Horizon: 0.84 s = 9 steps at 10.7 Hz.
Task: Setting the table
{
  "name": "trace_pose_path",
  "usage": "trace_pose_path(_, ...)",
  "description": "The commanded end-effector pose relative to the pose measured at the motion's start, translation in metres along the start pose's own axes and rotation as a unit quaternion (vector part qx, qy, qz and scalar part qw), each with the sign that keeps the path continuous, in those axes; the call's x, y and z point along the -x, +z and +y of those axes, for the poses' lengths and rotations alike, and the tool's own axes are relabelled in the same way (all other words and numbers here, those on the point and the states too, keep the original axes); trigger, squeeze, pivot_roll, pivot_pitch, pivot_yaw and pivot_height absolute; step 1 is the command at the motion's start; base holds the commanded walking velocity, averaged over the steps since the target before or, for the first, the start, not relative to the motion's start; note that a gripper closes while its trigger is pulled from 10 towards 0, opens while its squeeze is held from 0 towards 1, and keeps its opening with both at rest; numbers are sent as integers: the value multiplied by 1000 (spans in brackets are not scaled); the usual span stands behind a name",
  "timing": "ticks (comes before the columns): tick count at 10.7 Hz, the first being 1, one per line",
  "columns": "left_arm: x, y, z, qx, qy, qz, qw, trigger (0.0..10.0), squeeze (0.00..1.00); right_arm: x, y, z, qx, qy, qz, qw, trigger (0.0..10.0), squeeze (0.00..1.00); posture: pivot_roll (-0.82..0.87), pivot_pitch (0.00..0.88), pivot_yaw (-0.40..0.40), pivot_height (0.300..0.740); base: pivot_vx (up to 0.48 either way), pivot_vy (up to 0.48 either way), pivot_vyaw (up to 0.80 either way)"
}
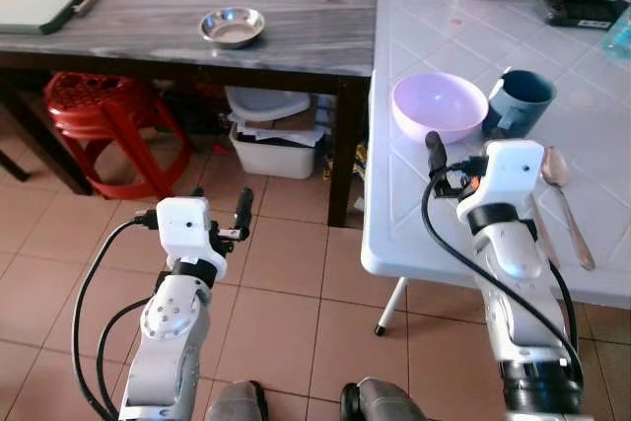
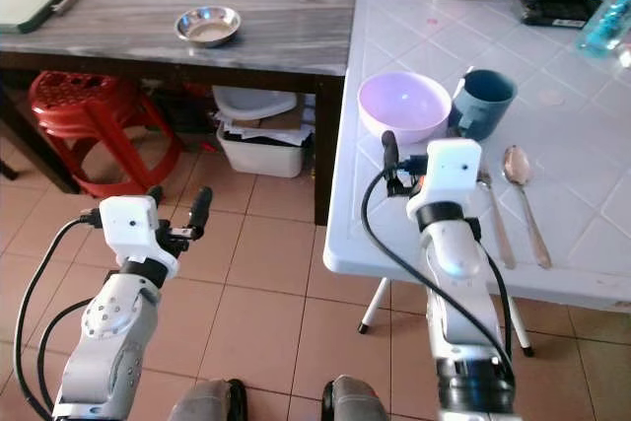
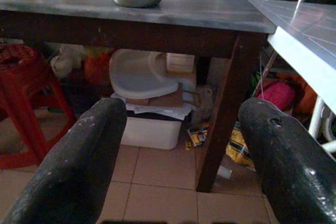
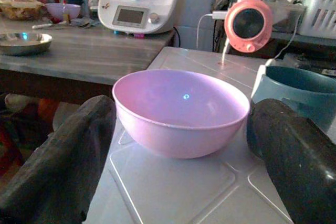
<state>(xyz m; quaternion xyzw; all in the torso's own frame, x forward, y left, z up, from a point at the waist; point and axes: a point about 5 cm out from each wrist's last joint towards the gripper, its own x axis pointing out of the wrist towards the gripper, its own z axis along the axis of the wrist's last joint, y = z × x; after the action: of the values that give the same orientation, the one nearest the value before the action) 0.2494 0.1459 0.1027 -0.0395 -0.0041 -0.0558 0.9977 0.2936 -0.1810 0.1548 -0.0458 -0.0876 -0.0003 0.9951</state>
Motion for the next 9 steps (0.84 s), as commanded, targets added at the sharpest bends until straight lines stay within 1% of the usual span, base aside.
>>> trace_pose_path(1, 2, 2, 2, -5, -2, -1, 1000, 10000, 0, -3, 2, -3, 3, -3, -6, 1000, 10000, 0, -23, 142, 30, 740, 0, 0, 0)
trace_pose_path(2, 2, 3, 3, -4, -3, -3, 1000, 10000, 0, -3, 3, -3, 3, -2, -7, 1000, 10000, 0, -22, 145, 31, 740, 244, 0, 0)
trace_pose_path(3, 2, 4, 4, -3, -2, -5, 1000, 10000, 0, -2, 3, -1, 9, 3, -8, 1000, 10000, 0, -24, 146, 31, 740, 244, 0, -800)
trace_pose_path(5, -1, 5, 2, 0, -1, -6, 1000, 10000, 0, -6, 13, 6, 41, 26, -36, 998, 10000, 0, -31, 150, 32, 740, 0, 0, 0)
trace_pose_path(7, -1, 5, 1, 1, 0, -6, 1000, 10000, 0, -16, 16, 2, 83, 31, -29, 996, 10000, 0, -29, 158, 29, 740, 0, 0, 0)
trace_pose_path(8, 0, 5, 1, 0, 1, -5, 1000, 10000, 0, -25, 11, -2, 95, 39, -2, 995, 10000, 0, -26, 163, 29, 740, 0, 0, 0)
trace_pose_path(9, 1, 6, 2, 0, 0, -5, 1000, 10000, 0, -28, 12, -5, 101, 36, -2, 994, 10000, 0, -19, 182, 30, 740, 0, 0, 0)
